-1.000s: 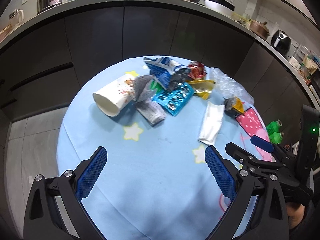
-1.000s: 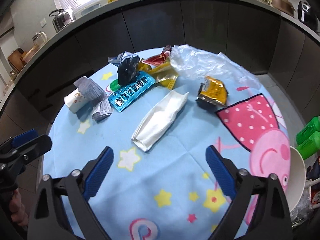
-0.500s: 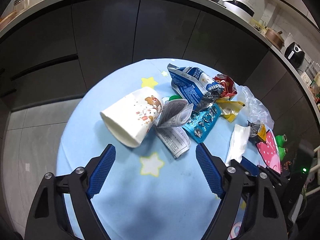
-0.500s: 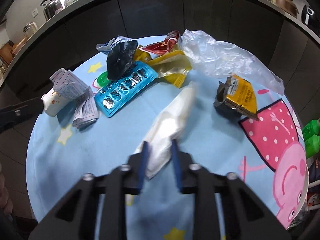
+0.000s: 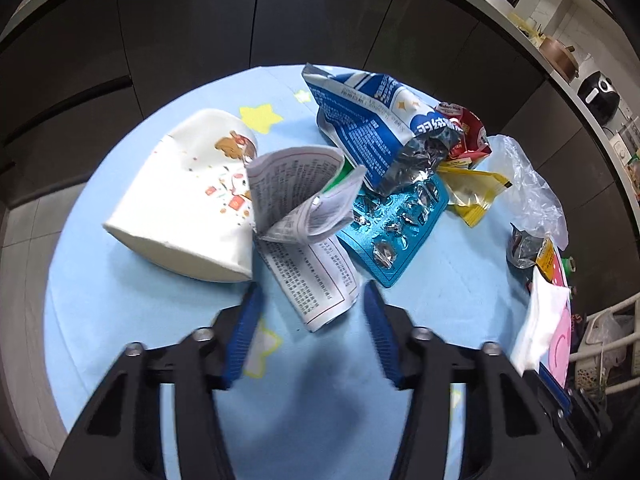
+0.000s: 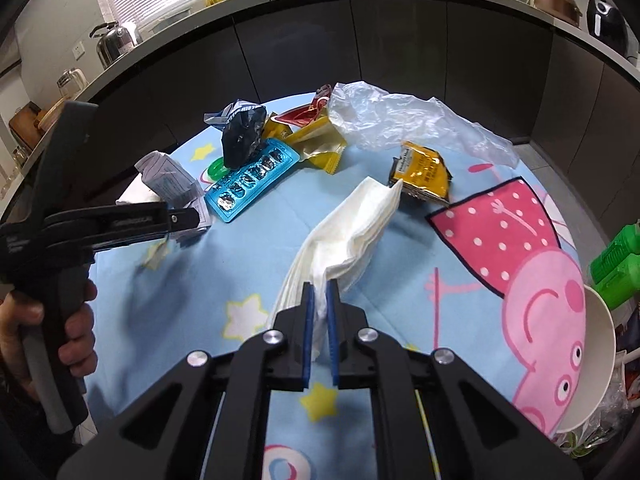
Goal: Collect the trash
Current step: 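Grasp the white tissue with the right tool while the left tool grasps the printed paper leaflet, then carry the tissue and leaflet over the white bin and open both tools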
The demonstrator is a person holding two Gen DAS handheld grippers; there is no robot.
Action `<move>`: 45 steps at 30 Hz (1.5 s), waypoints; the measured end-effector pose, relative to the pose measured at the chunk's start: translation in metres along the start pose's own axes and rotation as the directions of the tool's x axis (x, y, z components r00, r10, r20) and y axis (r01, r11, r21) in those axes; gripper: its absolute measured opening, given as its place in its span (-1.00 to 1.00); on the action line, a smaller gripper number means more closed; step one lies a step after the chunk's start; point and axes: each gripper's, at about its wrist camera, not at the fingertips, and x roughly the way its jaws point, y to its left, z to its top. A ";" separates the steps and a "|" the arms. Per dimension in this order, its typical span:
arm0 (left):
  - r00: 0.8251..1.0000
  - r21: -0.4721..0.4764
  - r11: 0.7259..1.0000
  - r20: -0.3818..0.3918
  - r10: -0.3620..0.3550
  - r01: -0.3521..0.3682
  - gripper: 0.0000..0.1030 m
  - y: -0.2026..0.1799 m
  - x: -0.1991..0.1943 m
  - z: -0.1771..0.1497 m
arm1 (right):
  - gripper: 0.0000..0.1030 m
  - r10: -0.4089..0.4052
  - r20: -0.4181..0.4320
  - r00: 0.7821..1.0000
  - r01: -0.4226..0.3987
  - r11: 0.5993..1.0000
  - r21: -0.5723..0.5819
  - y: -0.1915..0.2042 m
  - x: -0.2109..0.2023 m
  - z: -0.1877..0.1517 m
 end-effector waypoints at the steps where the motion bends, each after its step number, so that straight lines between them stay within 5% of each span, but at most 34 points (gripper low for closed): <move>1: 1.000 -0.002 1.000 0.004 0.010 -0.010 -0.33 0.000 0.001 -0.001 | -0.84 0.000 0.002 1.000 0.000 1.000 0.003 -0.001 -0.002 -0.001; 11: 0.999 0.039 0.999 0.029 -0.038 0.037 -0.88 0.001 -0.025 -0.019 | -0.84 0.048 0.024 0.999 -0.049 0.999 0.021 -0.001 -0.023 -0.006; 25: 0.977 0.125 0.983 0.152 -0.153 0.134 -0.89 -0.028 -0.123 -0.064 | -0.84 0.129 0.114 0.985 -0.132 0.991 0.020 0.003 -0.090 -0.025; 38: 0.946 0.325 0.915 0.130 -0.295 0.241 -0.89 -0.127 -0.146 -0.086 | -0.84 0.018 0.201 0.979 -0.044 0.991 0.126 -0.055 -0.147 -0.047; 45: 0.928 0.434 0.844 0.045 -0.369 0.315 -0.89 -0.200 -0.131 -0.100 | -0.84 -0.092 0.214 0.972 0.037 0.967 0.251 -0.123 -0.167 -0.068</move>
